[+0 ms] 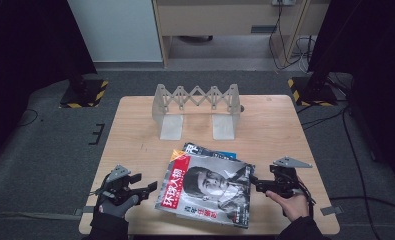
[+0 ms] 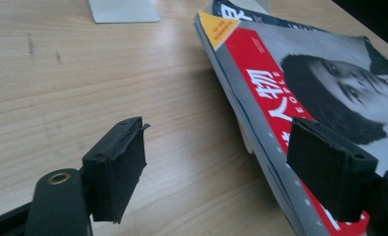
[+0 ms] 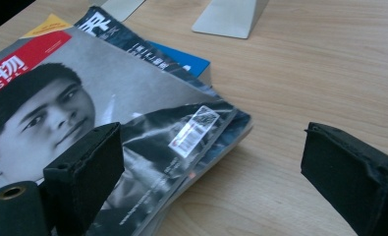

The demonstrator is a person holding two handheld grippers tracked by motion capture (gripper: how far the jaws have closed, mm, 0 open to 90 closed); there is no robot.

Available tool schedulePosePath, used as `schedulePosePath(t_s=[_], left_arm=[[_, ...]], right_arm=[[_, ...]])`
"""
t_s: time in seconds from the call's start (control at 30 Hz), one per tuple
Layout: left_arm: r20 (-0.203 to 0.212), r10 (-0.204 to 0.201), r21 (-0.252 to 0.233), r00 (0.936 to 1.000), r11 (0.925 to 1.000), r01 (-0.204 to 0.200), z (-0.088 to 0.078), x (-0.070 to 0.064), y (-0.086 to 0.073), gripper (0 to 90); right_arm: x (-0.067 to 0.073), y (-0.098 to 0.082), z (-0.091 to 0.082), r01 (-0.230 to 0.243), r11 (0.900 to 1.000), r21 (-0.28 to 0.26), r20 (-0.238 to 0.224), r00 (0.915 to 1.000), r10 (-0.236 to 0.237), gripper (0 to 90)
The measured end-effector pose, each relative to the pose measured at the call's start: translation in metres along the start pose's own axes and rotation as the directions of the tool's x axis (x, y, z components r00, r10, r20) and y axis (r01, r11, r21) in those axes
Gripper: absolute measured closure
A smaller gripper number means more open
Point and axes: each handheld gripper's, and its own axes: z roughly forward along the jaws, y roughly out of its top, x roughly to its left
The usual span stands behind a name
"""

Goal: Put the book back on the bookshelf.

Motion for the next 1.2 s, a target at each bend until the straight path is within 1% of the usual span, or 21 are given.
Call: schedulePosePath(t_s=[0.03, 0.1, 0.17, 0.27, 0.3, 0.33, 0.4, 0.5, 0.57, 0.6, 0.7, 0.77, 0.83, 0.9, 0.97, 1.0, 1.13, 1.2], left_arm=[[0.006, 0.005, 0.004, 1.0000, 1.0000, -0.005, 0.000, -0.002, -0.001, 21.6], [0.008, 0.017, 0.013, 0.9998, 0.9998, -0.017, 0.001, -0.005, -0.002, 21.7], [0.015, 0.018, 0.023, 0.9997, 0.9996, -0.018, 0.002, -0.008, -0.003, 22.1], [0.031, 0.016, 0.037, 0.9994, 0.9992, -0.017, 0.004, -0.012, -0.005, 22.3], [0.037, 0.019, 0.050, 0.9991, 0.9985, -0.021, 0.006, -0.014, -0.006, 22.4], [0.037, 0.019, 0.050, 0.9991, 0.9985, -0.021, 0.006, -0.014, -0.006, 22.4], [0.047, 0.022, 0.060, 0.9987, 0.9979, -0.024, 0.008, -0.017, -0.007, 22.5], [0.054, 0.022, 0.072, 0.9983, 0.9970, -0.026, 0.009, -0.020, -0.008, 22.8], [0.054, 0.016, 0.082, 0.9984, 0.9965, -0.020, 0.011, -0.022, -0.009, 23.3], [0.054, 0.018, 0.087, 0.9984, 0.9960, -0.022, 0.012, -0.023, -0.010, 23.3], [0.057, 0.018, 0.103, 0.9982, 0.9944, -0.024, 0.013, -0.025, -0.011, 23.8], [0.063, 0.022, 0.115, 0.9978, 0.9930, -0.029, 0.015, -0.027, -0.012, 24.5], [0.077, 0.023, 0.129, 0.9967, 0.9911, -0.033, 0.016, -0.030, -0.013, 25.3], [0.084, 0.026, 0.142, 0.9961, 0.9891, -0.038, 0.018, -0.033, -0.015, 26.6], [0.090, 0.018, 0.149, 0.9958, 0.9883, -0.031, 0.020, -0.035, -0.015, 26.5], [0.096, 0.015, 0.155, 0.9953, 0.9875, -0.030, 0.020, -0.035, -0.016, 26.4], [0.100, 0.003, 0.169, 0.9949, 0.9855, -0.020, 0.021, -0.035, -0.017, 26.5], [0.114, -0.005, 0.181, 0.9934, 0.9833, -0.016, 0.023, -0.036, -0.017, 27.1]], right_arm=[[0.004, -0.001, 0.001, 0.004, 1.000, 0.005, -0.013, 0.9999, -0.004, 9.3], [0.006, -0.002, 0.002, 0.009, 1.000, 0.010, -0.019, 0.9998, -0.008, 9.3], [0.012, -0.005, 0.004, 0.017, 1.000, 0.017, -0.033, 0.9993, -0.016, 9.2], [0.016, -0.008, 0.006, 0.018, 1.000, 0.025, -0.037, 0.9992, -0.017, 9.2], [0.018, -0.010, 0.008, 0.023, 0.999, 0.033, -0.044, 0.9988, -0.021, 9.2], [0.018, -0.010, 0.008, 0.023, 0.999, 0.033, -0.044, 0.9988, -0.021, 9.2], [0.023, -0.014, 0.012, 0.022, 0.999, 0.048, -0.057, 0.9982, -0.019, 9.1], [0.026, -0.015, 0.013, 0.032, 0.998, 0.051, -0.062, 0.9976, -0.029, 9.0], [0.027, -0.016, 0.014, 0.031, 0.998, 0.055, -0.066, 0.9975, -0.027, 9.0], [0.028, -0.017, 0.014, 0.023, 0.998, 0.059, -0.070, 0.9974, -0.019, 9.1], [0.030, -0.020, 0.015, 0.026, 0.997, 0.072, -0.079, 0.9967, -0.020, 9.1], [0.031, -0.021, 0.016, 0.022, 0.997, 0.077, -0.084, 0.9963, -0.016, 9.3], [0.033, -0.022, 0.016, 0.017, 0.996, 0.083, -0.095, 0.9954, -0.009, 9.3], [0.034, -0.022, 0.017, 0.021, 0.996, 0.082, -0.099, 0.9950, -0.013, 9.3], [0.035, -0.023, 0.019, 0.030, 0.996, 0.087, -0.110, 0.9937, -0.020, 9.6], [0.037, -0.024, 0.019, 0.026, 0.995, 0.096, -0.114, 0.9934, -0.016, 9.9], [0.039, -0.024, 0.022, 0.033, 0.994, 0.107, -0.117, 0.9929, -0.021, 10.4], [0.040, -0.025, 0.023, 0.039, 0.993, 0.110, -0.120, 0.9924, -0.026, 10.5]])
